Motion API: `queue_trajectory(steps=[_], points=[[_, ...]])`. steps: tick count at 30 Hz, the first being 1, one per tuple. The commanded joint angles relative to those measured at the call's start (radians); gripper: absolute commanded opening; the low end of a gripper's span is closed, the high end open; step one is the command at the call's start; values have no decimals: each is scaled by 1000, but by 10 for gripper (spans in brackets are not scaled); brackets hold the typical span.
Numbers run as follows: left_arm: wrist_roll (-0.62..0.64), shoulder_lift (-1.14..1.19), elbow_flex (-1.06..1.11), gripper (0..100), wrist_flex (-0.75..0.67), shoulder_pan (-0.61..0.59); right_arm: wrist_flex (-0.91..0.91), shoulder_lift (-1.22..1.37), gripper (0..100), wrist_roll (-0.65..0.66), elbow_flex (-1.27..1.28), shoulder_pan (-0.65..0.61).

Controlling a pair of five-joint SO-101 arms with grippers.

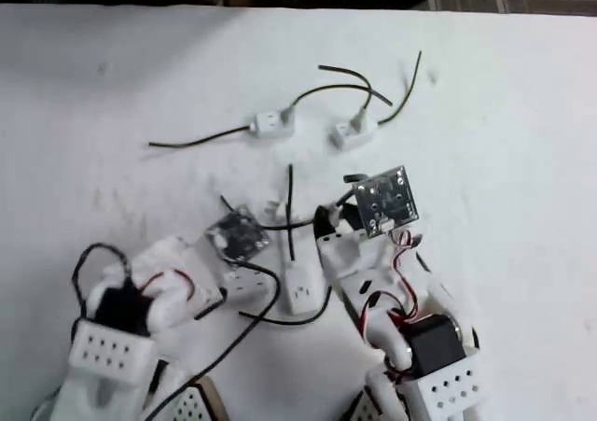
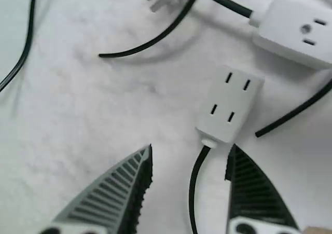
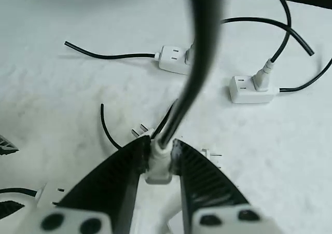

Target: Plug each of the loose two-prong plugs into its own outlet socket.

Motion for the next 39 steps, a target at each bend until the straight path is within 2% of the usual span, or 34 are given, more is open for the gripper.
queue_trajectory(steps=[1, 7, 14, 20, 30, 39], points=[[-63, 275, -141, 240, -21, 94, -22, -10, 17, 0, -51, 13], [-133, 591, -322, 241, -23, 117, -19, -10, 17, 0, -51, 13], [-140, 943, -491, 240, -49, 117, -18, -10, 17, 0, -49, 13], [-138, 1132, -554, 238, -71, 119, -18, -10, 17, 0, -46, 13], [-137, 1150, -572, 237, -20, 117, -18, -10, 17, 0, -44, 13], [-135, 980, -559, 237, 37, 117, -18, -10, 17, 0, -44, 10]])
